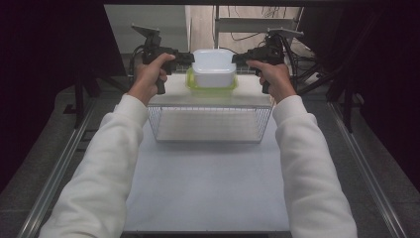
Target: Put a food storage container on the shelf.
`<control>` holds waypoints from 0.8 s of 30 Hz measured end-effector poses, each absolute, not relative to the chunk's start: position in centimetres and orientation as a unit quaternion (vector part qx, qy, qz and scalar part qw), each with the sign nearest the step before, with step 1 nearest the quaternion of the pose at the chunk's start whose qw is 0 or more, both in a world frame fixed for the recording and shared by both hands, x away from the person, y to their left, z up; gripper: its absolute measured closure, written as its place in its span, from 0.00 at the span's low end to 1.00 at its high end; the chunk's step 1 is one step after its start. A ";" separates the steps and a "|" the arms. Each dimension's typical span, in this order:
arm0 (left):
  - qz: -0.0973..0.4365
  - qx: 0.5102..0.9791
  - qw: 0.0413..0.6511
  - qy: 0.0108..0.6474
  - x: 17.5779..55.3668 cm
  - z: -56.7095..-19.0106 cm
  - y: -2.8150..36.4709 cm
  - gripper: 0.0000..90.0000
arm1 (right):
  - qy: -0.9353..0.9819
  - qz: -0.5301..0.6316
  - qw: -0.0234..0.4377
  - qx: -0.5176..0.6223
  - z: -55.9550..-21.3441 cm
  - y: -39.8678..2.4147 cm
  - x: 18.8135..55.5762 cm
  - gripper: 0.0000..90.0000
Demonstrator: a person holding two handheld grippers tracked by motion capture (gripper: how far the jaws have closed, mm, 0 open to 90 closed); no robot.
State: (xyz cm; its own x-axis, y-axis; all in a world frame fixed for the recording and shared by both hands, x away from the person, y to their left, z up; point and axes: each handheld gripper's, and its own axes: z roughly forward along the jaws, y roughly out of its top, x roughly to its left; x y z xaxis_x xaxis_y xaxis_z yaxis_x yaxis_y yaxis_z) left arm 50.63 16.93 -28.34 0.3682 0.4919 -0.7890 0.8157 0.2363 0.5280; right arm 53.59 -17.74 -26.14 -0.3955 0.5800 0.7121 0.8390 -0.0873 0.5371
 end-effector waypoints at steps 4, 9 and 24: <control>-0.133 0.604 0.569 0.542 50.6 -28.4 16.8 0.81 | -0.664 -0.510 0.125 -0.533 -26.1 -17.7 53.6 0.78; -0.102 0.613 0.571 0.537 50.4 -28.3 16.5 0.66 | -0.671 -0.523 0.106 -0.515 -25.9 -17.4 53.4 0.62; 0.020 0.671 0.567 0.477 44.9 -27.4 17.5 0.31 | -0.718 -0.576 0.022 -0.390 -24.9 -19.6 49.1 0.31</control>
